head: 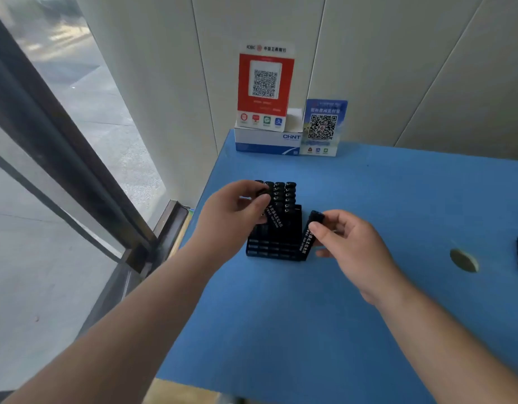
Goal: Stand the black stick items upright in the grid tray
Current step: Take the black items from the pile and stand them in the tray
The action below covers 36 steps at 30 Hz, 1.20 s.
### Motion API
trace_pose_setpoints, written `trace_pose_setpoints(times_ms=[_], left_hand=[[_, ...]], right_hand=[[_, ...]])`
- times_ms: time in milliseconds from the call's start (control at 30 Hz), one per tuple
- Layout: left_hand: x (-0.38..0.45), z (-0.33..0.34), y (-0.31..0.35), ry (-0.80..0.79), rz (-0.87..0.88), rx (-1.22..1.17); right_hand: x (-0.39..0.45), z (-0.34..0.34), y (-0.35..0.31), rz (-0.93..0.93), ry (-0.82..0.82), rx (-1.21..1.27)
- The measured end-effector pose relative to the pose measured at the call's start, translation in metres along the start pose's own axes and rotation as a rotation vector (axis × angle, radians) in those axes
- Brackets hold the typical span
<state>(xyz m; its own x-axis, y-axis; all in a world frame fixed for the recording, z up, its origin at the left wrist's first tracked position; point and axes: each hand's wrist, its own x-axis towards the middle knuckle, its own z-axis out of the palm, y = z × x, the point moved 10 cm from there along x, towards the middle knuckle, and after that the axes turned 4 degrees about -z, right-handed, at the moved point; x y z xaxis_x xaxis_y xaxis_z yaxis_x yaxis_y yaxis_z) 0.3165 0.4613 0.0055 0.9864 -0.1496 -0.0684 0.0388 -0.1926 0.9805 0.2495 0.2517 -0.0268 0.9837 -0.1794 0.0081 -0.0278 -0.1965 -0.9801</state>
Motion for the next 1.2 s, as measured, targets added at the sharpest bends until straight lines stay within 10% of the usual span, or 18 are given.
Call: trace_pose_setpoints(times_ms=[433,1200], left_hand=[[0.013,0.044,0.019,-0.210,0.675,0.758],[0.008,0.038,0.010,-0.119,0.745,0.799]], right_hand=[[-0.003,0.004,0.002,-0.051,0.172,-0.224],[0.025,0.031,0.007,-0.135,0.125,-0.521]])
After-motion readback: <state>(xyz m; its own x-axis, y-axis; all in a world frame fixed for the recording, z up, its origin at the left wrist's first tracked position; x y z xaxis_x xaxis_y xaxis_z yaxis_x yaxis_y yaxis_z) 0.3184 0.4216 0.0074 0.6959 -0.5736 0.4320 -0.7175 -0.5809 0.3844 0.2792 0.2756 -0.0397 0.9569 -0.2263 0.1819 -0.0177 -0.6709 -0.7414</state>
